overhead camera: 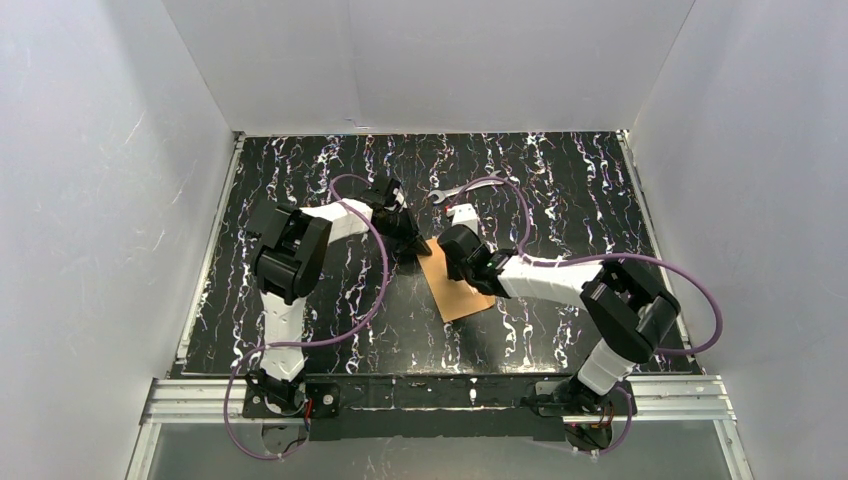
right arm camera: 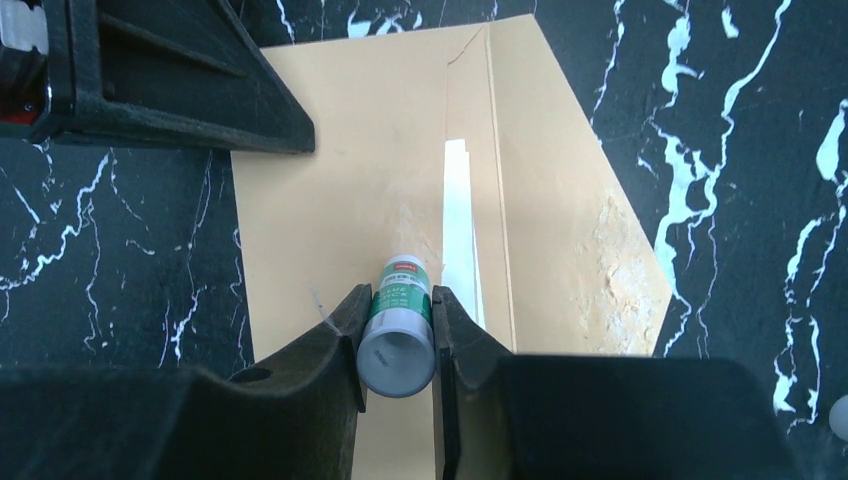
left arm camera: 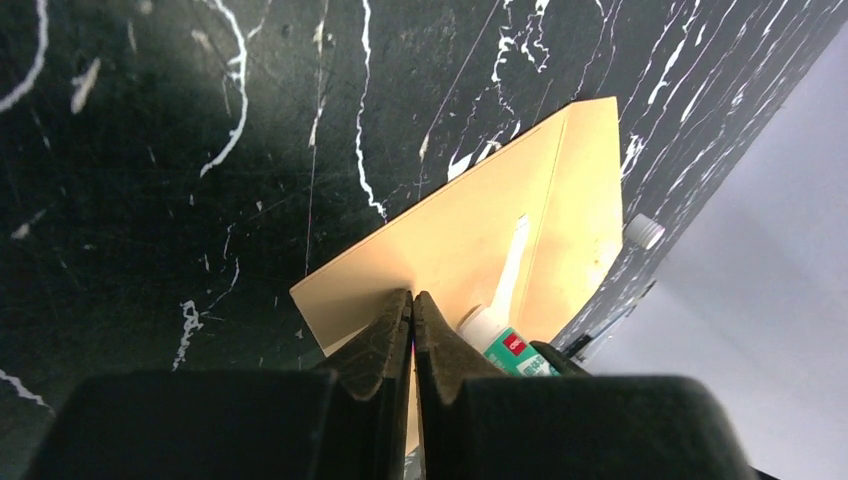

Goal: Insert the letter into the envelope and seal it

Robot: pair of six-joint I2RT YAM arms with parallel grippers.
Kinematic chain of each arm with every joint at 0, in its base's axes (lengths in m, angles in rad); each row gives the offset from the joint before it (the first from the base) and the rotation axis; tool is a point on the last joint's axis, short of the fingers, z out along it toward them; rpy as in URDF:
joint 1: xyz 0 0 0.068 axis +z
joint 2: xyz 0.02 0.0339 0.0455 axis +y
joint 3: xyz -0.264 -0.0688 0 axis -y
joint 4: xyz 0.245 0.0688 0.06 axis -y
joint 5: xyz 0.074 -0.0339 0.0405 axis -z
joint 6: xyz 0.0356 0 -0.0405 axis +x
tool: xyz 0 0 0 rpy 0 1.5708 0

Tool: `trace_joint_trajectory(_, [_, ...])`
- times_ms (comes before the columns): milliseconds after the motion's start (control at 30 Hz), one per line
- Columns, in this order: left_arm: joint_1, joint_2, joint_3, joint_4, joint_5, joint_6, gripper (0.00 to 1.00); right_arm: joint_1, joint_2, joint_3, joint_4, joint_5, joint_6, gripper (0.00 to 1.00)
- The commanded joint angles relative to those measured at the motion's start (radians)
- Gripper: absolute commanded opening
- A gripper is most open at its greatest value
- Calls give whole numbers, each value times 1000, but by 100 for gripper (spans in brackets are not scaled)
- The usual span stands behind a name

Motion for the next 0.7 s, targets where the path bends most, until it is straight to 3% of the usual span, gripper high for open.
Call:
trace_joint_trajectory(0, [-28,17,-105,13,-209,-112,0,8,-24,20,-322,-87,58,1])
trace_joint_trajectory(200, [-34,34,-85,32,-270,-232,0,32,-59,1,-353,-151,43,1])
trace_joint_trajectory(433, [-37,53,-79,4,-300,-250,0,50,-75,-20,-367,-186,19,1])
trace_joint_trajectory(667, [-37,65,-77,9,-271,-228,0,52,-27,-87,-254,-54,36,1])
